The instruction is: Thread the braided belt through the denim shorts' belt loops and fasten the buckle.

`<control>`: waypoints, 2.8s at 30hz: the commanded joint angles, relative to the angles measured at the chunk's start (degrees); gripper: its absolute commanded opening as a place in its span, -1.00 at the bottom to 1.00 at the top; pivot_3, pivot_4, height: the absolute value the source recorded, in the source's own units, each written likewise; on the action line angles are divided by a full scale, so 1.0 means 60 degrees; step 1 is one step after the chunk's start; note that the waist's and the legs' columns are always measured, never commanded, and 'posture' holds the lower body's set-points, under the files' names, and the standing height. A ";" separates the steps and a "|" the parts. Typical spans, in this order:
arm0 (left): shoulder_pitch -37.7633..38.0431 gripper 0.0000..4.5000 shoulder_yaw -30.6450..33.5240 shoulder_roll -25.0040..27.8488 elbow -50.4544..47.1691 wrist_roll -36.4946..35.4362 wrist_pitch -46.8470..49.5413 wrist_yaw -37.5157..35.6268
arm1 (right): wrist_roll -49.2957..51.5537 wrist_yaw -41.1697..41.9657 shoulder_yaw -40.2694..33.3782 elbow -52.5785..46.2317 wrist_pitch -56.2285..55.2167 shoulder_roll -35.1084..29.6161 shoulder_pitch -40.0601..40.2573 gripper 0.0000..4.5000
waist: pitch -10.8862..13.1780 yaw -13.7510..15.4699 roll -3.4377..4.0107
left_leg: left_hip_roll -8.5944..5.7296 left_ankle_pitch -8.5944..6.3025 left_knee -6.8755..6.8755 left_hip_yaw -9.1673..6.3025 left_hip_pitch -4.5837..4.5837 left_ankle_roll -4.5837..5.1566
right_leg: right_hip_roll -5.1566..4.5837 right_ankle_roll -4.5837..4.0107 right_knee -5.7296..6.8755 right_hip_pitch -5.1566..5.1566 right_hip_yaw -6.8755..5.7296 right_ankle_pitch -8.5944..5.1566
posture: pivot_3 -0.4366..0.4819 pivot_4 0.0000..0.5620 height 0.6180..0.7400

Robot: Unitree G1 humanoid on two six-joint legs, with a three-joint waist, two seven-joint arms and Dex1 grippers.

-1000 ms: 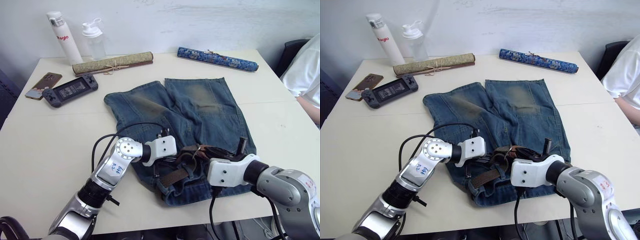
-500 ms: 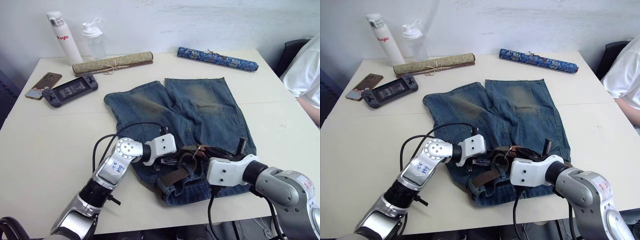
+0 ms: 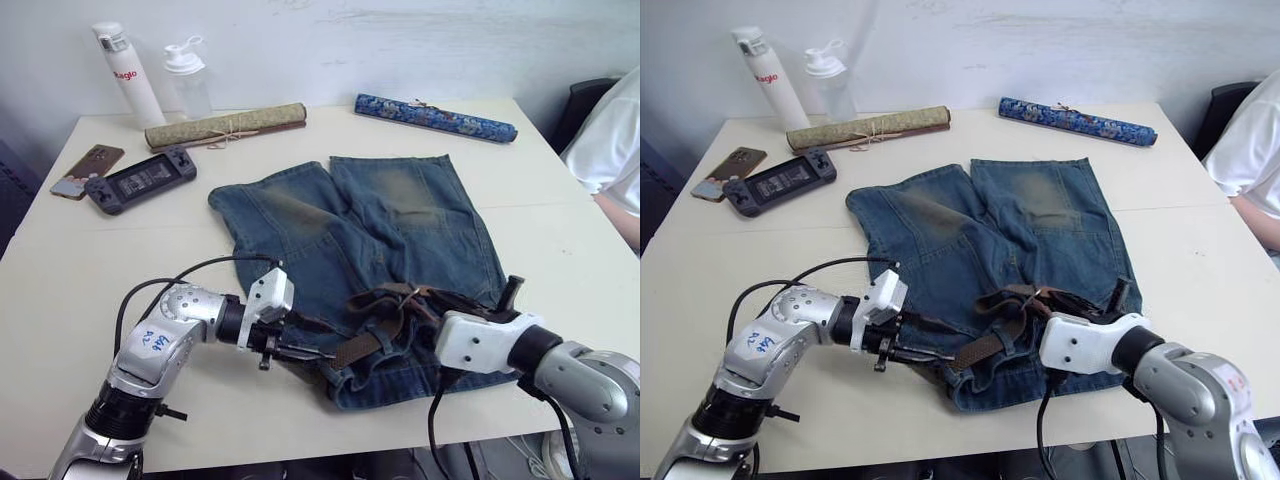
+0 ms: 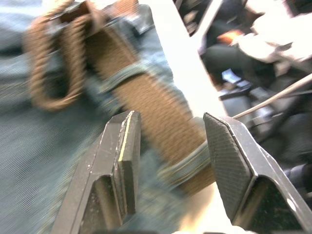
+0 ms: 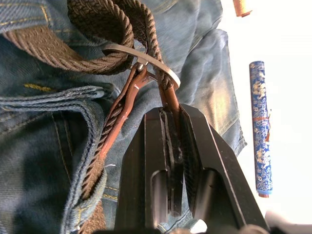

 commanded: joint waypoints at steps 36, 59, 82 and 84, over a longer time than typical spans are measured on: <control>-0.0739 0.03 -0.2599 0.1849 0.6533 0.4102 -0.8775 -0.0464 | 0.0404 -0.1574 -0.4641 0.4252 -0.6240 -0.0606 0.3187 -1.00 | -0.0246 -0.0220 0.0161 | 0.0017 -0.0048 -0.0267 0.0051 0.0335 0.0017 | -0.0011 -0.0045 -0.0097 0.0242 0.0053 -0.0026 | -0.05 -0.47 0.95; -0.2112 -0.99 -0.2211 0.2044 0.8931 0.6039 -1.2736 0.1084 | 0.0110 -0.1608 -0.2475 0.2226 -0.4604 0.0197 0.2229 -1.00 | -0.0238 0.0116 0.0115 | -0.0025 -0.0021 -0.0283 0.0044 0.0311 0.0052 | -0.0082 -0.0028 -0.0101 0.0211 0.0042 -0.0015 | -0.05 -0.47 0.95; -0.3528 0.17 -0.0943 0.2699 0.9682 0.2722 -1.0500 -0.1961 | -0.2171 -0.1966 0.0799 0.1491 -0.3044 0.1751 0.1115 -1.00 | -0.0133 -0.0290 -0.0021 | -0.0009 -0.0044 -0.0308 0.0089 0.0268 0.0020 | -0.0074 -0.0019 -0.0098 0.0129 0.0019 -0.0043 | -0.05 -0.47 0.95; -0.3558 0.17 -0.0672 0.3021 0.8608 0.1920 -0.8319 -0.2701 | -0.2137 -0.1994 0.0852 0.1528 -0.2983 0.1741 0.1049 -1.00 | -0.0095 -0.0319 -0.0049 | 0.0003 -0.0008 -0.0302 0.0117 0.0222 -0.0047 | -0.0030 -0.0021 -0.0079 0.0056 0.0044 -0.0045 | -0.05 -0.47 0.95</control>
